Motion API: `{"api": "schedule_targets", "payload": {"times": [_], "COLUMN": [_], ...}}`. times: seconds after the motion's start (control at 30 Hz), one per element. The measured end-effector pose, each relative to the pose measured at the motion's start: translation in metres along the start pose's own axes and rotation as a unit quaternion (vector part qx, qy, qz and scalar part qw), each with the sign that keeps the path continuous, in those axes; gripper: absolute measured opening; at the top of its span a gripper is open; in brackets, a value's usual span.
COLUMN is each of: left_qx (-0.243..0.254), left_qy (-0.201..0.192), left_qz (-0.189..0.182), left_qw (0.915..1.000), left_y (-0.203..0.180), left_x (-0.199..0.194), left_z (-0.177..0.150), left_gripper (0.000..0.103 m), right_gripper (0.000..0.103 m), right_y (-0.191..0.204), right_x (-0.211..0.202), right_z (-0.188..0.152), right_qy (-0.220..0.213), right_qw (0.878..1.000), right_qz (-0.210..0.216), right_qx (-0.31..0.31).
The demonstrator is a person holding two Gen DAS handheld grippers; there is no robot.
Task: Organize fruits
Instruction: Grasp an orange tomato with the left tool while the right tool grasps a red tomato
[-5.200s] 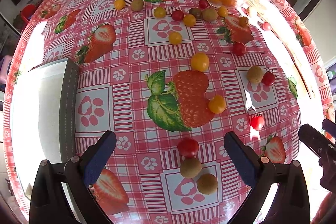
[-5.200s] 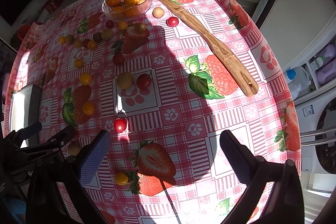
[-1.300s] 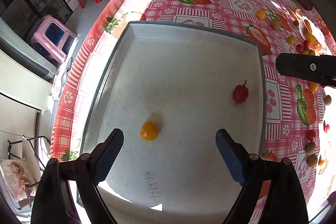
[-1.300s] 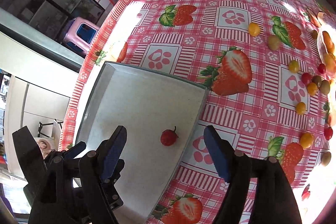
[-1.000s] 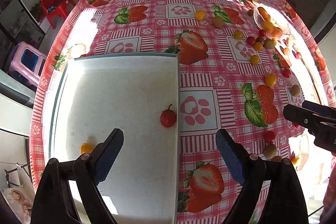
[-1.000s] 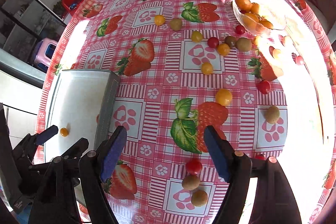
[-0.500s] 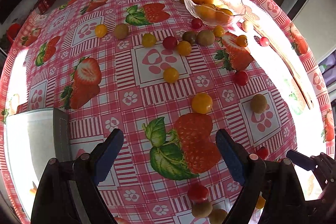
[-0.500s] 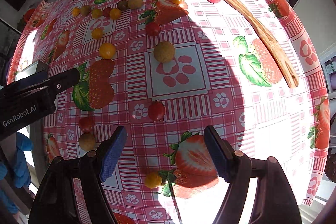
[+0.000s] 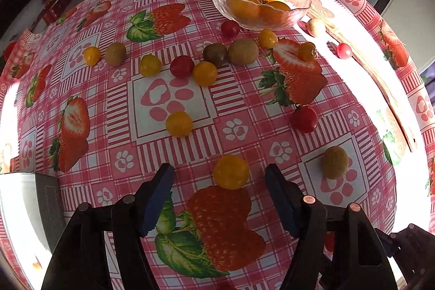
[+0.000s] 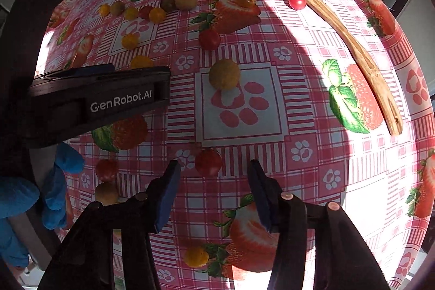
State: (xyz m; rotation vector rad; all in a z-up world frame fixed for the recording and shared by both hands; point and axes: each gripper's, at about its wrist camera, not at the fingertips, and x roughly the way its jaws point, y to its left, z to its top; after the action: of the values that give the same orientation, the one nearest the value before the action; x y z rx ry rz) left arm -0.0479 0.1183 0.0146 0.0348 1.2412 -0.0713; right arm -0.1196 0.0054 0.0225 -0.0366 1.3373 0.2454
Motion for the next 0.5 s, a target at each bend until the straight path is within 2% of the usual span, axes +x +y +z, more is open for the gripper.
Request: {"api": "schedule_targets", "payload": {"times": [0.07, 0.1, 0.13, 0.23, 0.33, 0.5], "left_qx": [0.005, 0.009, 0.013, 0.003, -0.027, -0.038], "left_qy": [-0.005, -0.010, -0.013, -0.013, -0.010, -0.017], "left_qz": [-0.004, -0.005, -0.009, -0.024, -0.052, -0.056], "left_qw": [1.0000, 0.9999, 0.9998, 0.9996, 0.9982, 0.9976], "left_y": [-0.003, -0.005, -0.007, -0.006, 0.006, 0.019], "left_x": [-0.002, -0.003, -0.005, -0.008, -0.013, -0.032], "left_z": [0.000, -0.001, -0.001, -0.003, -0.007, -0.019], "left_gripper": [0.056, 0.044, 0.026, 0.026, 0.026, 0.026], "right_gripper": [0.041, 0.038, 0.034, 0.019, 0.019, 0.019], "right_y": [0.003, 0.004, 0.005, 0.009, 0.008, 0.000], "right_x": [0.000, -0.001, -0.001, 0.000, 0.001, -0.009], "right_z": [-0.001, -0.001, -0.002, 0.001, 0.006, 0.006], "right_qy": [-0.002, -0.003, -0.004, -0.004, -0.002, -0.008], "right_qw": [1.000, 1.000, 1.000, 1.000, 1.000, 0.999], "right_qz": [-0.009, -0.014, -0.018, -0.016, 0.015, 0.037], "right_qx": [-0.013, -0.019, -0.023, -0.026, -0.012, 0.006]}}
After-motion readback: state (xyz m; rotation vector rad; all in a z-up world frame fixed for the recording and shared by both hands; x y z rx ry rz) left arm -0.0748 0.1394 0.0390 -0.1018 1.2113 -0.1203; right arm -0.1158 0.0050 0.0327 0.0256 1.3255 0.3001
